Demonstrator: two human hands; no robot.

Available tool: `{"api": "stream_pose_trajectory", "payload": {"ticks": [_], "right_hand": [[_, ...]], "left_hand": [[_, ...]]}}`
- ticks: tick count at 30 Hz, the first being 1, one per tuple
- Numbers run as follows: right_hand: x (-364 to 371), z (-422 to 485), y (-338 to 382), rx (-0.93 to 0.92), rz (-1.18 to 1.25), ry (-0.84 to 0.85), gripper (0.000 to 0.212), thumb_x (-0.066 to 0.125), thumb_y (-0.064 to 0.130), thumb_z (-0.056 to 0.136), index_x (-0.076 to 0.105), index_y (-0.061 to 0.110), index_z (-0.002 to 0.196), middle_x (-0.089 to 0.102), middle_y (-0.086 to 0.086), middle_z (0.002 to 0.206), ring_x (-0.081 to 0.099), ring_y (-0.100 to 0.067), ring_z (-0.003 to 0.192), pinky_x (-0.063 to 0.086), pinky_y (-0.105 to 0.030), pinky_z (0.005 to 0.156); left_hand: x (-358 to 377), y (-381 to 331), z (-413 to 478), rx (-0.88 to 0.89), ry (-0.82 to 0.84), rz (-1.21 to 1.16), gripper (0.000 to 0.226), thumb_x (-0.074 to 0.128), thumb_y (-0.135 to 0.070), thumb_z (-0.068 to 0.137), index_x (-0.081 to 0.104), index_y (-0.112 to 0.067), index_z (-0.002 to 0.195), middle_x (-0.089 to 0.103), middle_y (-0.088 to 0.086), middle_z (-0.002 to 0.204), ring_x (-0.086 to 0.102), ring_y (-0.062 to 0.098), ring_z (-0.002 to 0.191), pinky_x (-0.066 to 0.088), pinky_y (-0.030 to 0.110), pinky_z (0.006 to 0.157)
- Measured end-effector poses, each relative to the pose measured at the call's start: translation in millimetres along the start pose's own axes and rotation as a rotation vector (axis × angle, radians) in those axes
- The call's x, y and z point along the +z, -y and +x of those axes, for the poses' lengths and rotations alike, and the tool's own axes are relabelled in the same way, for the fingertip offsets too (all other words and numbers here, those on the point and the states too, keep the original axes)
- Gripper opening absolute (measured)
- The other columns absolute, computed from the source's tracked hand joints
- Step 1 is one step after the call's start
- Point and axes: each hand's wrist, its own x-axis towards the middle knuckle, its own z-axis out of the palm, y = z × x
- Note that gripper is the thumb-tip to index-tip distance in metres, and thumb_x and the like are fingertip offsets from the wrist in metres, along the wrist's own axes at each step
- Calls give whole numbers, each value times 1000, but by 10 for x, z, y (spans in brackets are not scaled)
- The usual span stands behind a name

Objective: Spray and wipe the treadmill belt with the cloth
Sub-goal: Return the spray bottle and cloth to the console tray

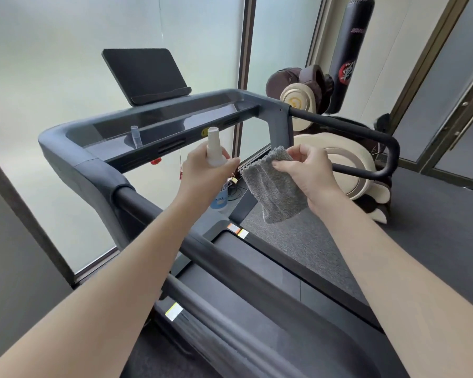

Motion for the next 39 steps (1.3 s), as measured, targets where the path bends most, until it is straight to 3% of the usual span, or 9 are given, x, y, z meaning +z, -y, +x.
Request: {"api": "stream_pose_trajectory", "payload": {"ticks": [3, 8, 14, 23, 28, 33, 36, 39], "right_hand": [[195, 298, 35, -21, -4, -9, 23, 79, 20, 69, 63, 13, 86, 68, -11, 95, 65, -30, 93, 54, -43, 81], [525, 747, 108, -40, -45, -7, 23, 79, 24, 70, 64, 16, 85, 68, -6, 93, 65, -26, 92, 54, -44, 81], [832, 1053, 127, -39, -58, 3, 24, 78, 22, 74, 64, 13, 92, 66, -3, 94, 61, -20, 90, 49, -31, 73], [1221, 1393, 126, 4, -81, -28, 24, 79, 23, 70, 65, 16, 88, 67, -5, 95, 64, -24, 93, 54, -44, 85], [1617, 1554, 202, 24, -80, -75, 24, 78, 25, 65, 63, 18, 82, 67, -6, 92, 65, -26, 92, 54, -45, 84], [1992, 1741, 302, 10, -91, -130, 20, 78, 17, 72, 58, 22, 73, 62, 1, 83, 61, -20, 83, 51, -38, 78], [2166, 1839, 297, 22, -103, -158, 17, 78, 17, 73, 63, 16, 81, 64, -1, 88, 62, -21, 88, 51, -36, 80], [2253, 1921, 267, 44, -112, -180, 21, 79, 19, 71, 65, 15, 87, 68, -5, 95, 64, -24, 93, 53, -39, 83]], "left_hand": [[-91, 76, 336, -10, -10, -8, 19, 74, -13, 83, 56, -16, 76, 62, 8, 78, 62, 23, 74, 55, 49, 83], [-211, 204, 853, -8, -18, 21, 16, 73, -14, 85, 58, -13, 80, 62, 1, 70, 63, 21, 71, 55, 48, 85], [-278, 346, 1278, -9, 3, 8, 15, 72, -13, 86, 58, -10, 83, 62, 3, 70, 62, 21, 72, 55, 46, 84], [-481, 574, 1857, -2, 48, -33, 23, 72, -10, 86, 54, -17, 74, 61, 4, 70, 59, 21, 69, 52, 36, 72], [-721, 777, 2233, -4, 82, -54, 23, 73, -9, 84, 54, -17, 74, 61, 3, 69, 60, 21, 70, 52, 37, 73], [-965, 1029, 2642, 18, 126, -37, 23, 74, -8, 83, 54, -16, 73, 61, 11, 77, 61, 24, 72, 55, 49, 81], [-1043, 1137, 2899, 13, 141, -17, 22, 75, -12, 82, 54, -17, 75, 64, 13, 80, 65, 33, 76, 55, 54, 83], [-1073, 1192, 3134, 16, 141, 1, 21, 74, -15, 82, 54, -19, 74, 63, 6, 78, 64, 27, 76, 56, 52, 83]]}}
